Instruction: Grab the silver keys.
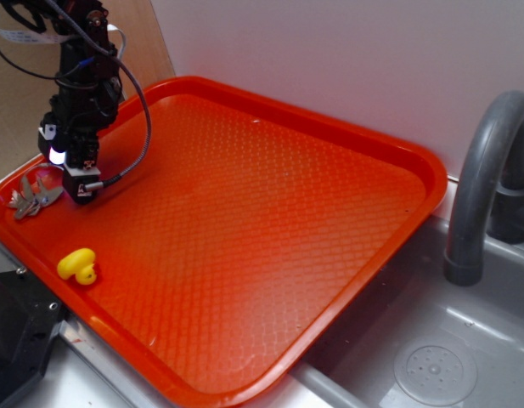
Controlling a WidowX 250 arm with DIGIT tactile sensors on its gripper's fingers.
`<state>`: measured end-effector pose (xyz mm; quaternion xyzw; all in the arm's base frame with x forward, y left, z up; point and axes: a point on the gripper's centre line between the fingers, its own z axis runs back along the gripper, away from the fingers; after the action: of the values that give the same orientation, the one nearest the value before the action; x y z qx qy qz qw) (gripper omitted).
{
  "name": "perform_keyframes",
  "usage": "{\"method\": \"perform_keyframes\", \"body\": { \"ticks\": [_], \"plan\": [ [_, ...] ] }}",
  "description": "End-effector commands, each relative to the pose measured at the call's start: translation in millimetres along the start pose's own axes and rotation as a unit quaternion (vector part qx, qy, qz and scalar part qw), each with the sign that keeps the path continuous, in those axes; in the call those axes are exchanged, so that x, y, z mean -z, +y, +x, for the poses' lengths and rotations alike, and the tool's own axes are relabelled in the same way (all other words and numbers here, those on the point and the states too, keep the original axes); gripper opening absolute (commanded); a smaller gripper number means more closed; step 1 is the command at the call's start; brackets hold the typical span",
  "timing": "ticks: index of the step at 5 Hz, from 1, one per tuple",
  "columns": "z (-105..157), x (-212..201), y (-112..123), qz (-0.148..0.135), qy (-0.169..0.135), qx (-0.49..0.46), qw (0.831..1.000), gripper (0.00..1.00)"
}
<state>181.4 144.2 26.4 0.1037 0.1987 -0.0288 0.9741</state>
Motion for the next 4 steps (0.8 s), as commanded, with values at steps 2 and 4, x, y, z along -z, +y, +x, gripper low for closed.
{"method": "perform_keyframes", "body": {
  "ticks": [2, 4],
  "plan": [
    [-23.5, -45.1, 1.7, -0.026, -0.036, 0.014, 0.999, 1.00],
    [-49.0, -51.5, 18.8, -0.049, -0.045, 0.015, 0.998, 1.00]
  ]
}}
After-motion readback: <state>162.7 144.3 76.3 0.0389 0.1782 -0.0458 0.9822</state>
